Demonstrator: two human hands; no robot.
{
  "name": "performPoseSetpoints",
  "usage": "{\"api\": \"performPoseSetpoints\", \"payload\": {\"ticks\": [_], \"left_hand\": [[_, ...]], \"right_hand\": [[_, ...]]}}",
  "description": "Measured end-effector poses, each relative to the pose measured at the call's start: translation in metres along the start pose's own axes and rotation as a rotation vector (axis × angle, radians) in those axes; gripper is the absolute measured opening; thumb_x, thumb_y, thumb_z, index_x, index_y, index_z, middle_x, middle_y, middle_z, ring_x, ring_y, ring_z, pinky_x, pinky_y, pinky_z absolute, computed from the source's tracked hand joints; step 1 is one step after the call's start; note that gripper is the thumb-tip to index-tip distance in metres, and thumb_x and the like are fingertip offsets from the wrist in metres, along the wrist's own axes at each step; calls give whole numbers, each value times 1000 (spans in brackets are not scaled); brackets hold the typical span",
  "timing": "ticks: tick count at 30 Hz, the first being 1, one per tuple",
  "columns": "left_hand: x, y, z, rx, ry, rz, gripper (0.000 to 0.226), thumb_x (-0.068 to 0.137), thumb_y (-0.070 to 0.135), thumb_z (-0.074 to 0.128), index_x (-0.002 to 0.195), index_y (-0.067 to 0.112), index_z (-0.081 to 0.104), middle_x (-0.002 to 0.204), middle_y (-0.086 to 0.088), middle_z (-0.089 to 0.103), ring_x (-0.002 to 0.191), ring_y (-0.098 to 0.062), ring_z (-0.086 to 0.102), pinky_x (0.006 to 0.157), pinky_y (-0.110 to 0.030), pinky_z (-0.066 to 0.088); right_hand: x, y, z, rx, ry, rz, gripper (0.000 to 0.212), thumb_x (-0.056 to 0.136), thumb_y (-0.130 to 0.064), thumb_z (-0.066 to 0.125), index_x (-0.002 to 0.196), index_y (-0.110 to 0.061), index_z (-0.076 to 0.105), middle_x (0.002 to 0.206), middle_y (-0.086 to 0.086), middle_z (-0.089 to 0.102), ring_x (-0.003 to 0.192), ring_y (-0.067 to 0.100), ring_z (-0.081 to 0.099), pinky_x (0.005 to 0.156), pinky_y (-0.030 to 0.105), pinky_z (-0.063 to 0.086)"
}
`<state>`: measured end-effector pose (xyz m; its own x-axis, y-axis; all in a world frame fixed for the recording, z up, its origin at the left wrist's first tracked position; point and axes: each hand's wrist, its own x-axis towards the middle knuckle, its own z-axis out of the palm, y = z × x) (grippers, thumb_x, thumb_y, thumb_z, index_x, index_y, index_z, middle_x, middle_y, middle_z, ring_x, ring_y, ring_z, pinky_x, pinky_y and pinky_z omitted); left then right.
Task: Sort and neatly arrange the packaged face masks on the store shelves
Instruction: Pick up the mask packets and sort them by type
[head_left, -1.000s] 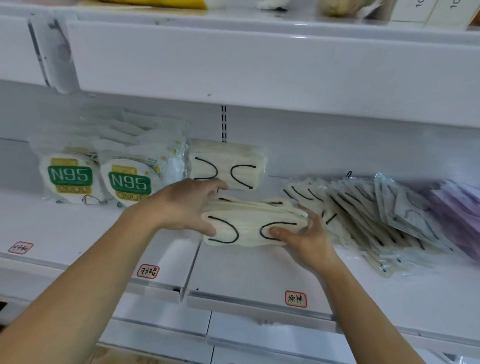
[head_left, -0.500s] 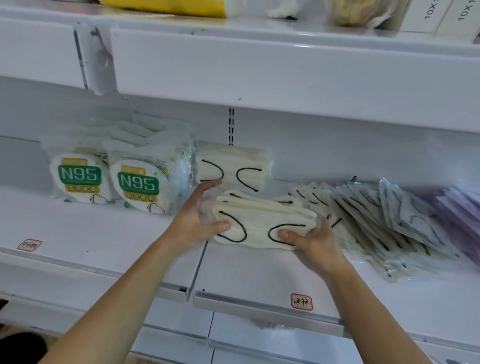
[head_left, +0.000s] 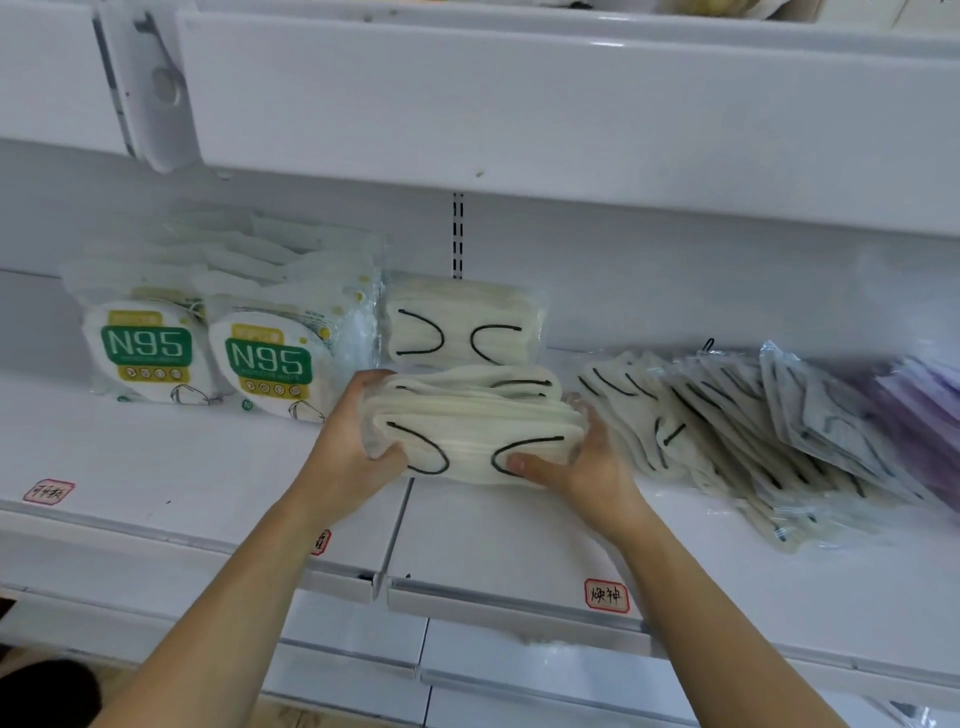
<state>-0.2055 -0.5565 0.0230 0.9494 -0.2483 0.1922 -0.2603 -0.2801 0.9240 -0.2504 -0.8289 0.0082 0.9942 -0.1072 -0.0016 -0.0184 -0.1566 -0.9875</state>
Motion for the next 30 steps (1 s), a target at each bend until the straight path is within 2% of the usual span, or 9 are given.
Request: {"api": "performPoseSetpoints", "payload": {"ticks": [3, 9, 13, 18, 22, 24, 26, 28, 30], "left_hand": [[-1, 8, 1, -15, 42, 70, 68, 69, -1, 60, 132, 22, 50, 123, 15, 61, 122, -5, 57, 103, -14, 40], [-11, -1, 2, 16, -29, -24, 74, 77, -20, 60, 133, 27, 50, 130, 7, 57, 116, 0, 57, 88, -8, 45], [-8, 1, 10, 29, 2, -7, 69, 77, -12, 62, 132, 28, 51, 129, 13, 55, 123, -2, 52, 96, -6, 37], [-6, 13, 7, -30, 84, 15, 66, 78, -17, 60, 129, 24, 53, 126, 7, 59, 116, 1, 56, 94, -6, 40], [-7, 10, 10, 19, -2, -99, 76, 79, -6, 60, 123, 54, 45, 102, 9, 59, 92, 3, 58, 80, -13, 44], [-5, 8, 18, 31, 32, -154, 77, 82, -10, 56, 118, 57, 43, 103, 1, 62, 90, 0, 60, 77, -18, 48], [-2, 5, 24, -50, 116, -183, 76, 80, -12, 54, 127, 48, 48, 106, -12, 65, 93, -17, 64, 78, -24, 52], [-2, 5, 25, -108, 168, -184, 68, 80, -14, 53, 134, 27, 51, 103, -5, 69, 89, -15, 65, 75, -19, 52], [-1, 4, 26, -90, 182, -168, 62, 80, -15, 53, 134, 16, 51, 102, -5, 66, 90, -10, 62, 78, -19, 49]], "right_hand": [[2, -6, -6, -11, 54, -36, 84, 65, -22, 98, 128, -41, 46, 129, -24, 52, 122, -4, 52, 110, 30, 42], [3, 8, -22, 8, 53, -92, 84, 52, -25, 99, 126, -34, 60, 122, 3, 68, 108, 32, 69, 90, 60, 57], [7, 13, -16, 5, 43, -84, 80, 51, -32, 102, 121, -30, 63, 114, 15, 68, 98, 46, 68, 79, 66, 57], [9, 4, -23, -65, 85, -118, 76, 48, -42, 100, 115, -36, 64, 109, -2, 74, 104, 21, 71, 93, 46, 58], [5, 13, -21, -118, 5, -53, 91, 56, -41, 99, 133, -24, 54, 110, -12, 75, 98, 10, 72, 87, 44, 59], [2, 13, -16, -114, -14, -41, 91, 67, -36, 93, 143, -22, 44, 116, -16, 74, 106, 6, 70, 95, 45, 56], [3, 15, -12, -58, -53, -20, 86, 80, -28, 87, 149, -29, 34, 143, -15, 58, 126, 9, 58, 113, 44, 43], [4, 14, -13, -43, -46, -10, 84, 85, -31, 84, 149, -32, 29, 151, -15, 43, 131, 6, 49, 117, 38, 36], [7, 18, -14, 9, -4, -9, 94, 79, -36, 89, 153, -20, 33, 139, -5, 63, 126, 14, 61, 114, 49, 44]]}}
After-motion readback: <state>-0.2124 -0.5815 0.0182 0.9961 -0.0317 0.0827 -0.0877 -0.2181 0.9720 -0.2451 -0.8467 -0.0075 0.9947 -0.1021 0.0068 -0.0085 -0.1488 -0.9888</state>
